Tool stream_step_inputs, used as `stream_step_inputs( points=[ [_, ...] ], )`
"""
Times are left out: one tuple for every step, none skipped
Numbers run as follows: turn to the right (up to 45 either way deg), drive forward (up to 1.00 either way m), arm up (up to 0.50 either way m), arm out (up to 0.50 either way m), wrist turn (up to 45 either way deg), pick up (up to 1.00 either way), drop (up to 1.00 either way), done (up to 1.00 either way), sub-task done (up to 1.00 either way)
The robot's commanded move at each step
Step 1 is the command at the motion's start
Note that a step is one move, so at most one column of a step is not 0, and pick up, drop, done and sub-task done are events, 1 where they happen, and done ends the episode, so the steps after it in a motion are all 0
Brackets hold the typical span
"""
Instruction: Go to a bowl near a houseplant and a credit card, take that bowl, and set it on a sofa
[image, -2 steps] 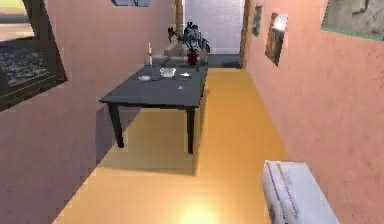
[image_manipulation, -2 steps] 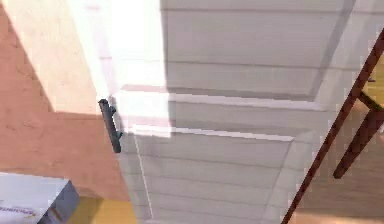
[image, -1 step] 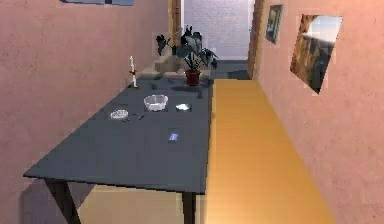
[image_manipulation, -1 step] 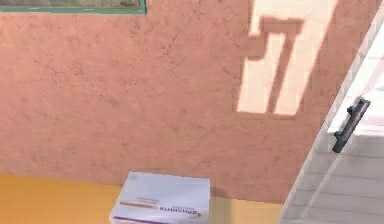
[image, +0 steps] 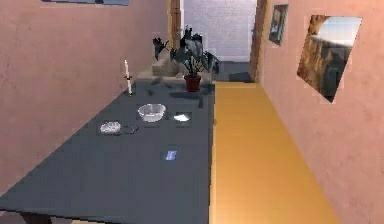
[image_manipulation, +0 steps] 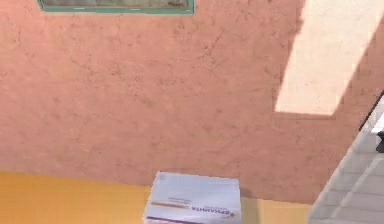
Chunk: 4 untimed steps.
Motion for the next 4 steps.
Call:
stream_step_inputs(
  points=[
    [39.0,0.0,0.0,0.0,0.0,0.0,0.0,0.0,0.0],
    [0.0,0.5,0.0,0.0,0.0,0.0,0.0,0.0,0.0],
    [-33.0,0.0,0.0,0.0,0.0,0.0,0.0,0.0,0.0],
    [0.0,0.6,0.0,0.0,0.0,0.0,0.0,0.0,0.0]
  ],
)
